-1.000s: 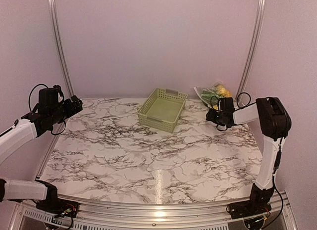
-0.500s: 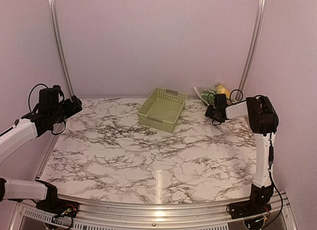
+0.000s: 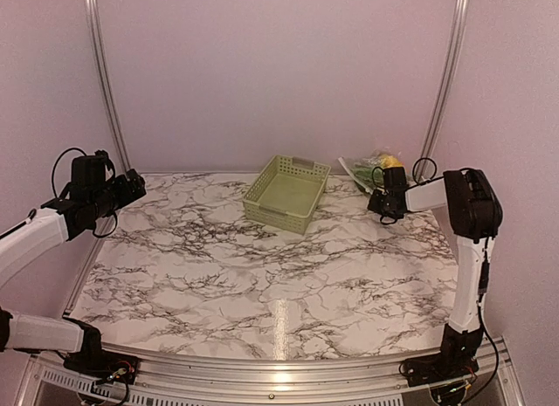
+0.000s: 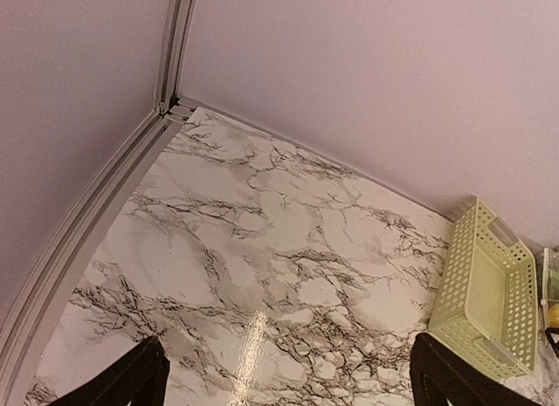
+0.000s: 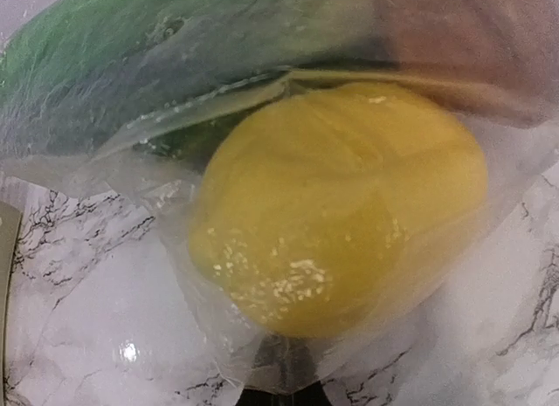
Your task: Open the zip-top bag and remove the fake food
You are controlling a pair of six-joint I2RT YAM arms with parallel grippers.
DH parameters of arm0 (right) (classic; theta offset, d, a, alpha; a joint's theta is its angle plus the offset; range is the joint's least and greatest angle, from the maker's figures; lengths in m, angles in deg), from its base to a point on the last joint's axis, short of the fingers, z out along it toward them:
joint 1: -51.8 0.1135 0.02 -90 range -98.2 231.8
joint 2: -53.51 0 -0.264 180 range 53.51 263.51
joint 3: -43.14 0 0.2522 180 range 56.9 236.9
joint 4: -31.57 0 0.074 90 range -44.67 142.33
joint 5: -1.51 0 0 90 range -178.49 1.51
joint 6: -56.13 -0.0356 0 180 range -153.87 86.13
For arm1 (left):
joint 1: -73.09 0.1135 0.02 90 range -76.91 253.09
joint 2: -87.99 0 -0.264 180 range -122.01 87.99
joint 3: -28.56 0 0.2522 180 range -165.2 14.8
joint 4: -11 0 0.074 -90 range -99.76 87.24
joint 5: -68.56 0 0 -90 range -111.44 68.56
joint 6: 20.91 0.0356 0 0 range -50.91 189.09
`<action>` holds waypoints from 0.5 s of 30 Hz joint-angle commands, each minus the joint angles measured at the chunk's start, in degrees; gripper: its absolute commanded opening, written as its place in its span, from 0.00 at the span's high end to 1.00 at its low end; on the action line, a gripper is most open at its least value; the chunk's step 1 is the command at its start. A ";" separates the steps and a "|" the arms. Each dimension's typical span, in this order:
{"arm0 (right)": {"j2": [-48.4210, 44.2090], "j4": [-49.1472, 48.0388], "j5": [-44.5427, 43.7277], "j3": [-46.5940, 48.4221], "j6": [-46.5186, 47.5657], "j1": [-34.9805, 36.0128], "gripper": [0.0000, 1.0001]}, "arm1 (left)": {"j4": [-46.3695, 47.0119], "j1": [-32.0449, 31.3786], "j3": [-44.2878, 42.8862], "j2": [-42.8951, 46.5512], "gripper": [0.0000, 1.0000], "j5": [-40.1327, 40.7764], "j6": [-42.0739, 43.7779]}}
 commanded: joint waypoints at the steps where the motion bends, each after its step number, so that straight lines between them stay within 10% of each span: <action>1: -10.11 0.97 3.31 -4.51 3.40 1.11 1.00 | 2.74 0.16 0.36 -0.63 0.01 -2.89 1.53; 15: -37.20 13.27 5.07 -9.19 14.17 3.99 1.00 | 8.07 0.16 1.73 0.43 0.01 -17.14 3.93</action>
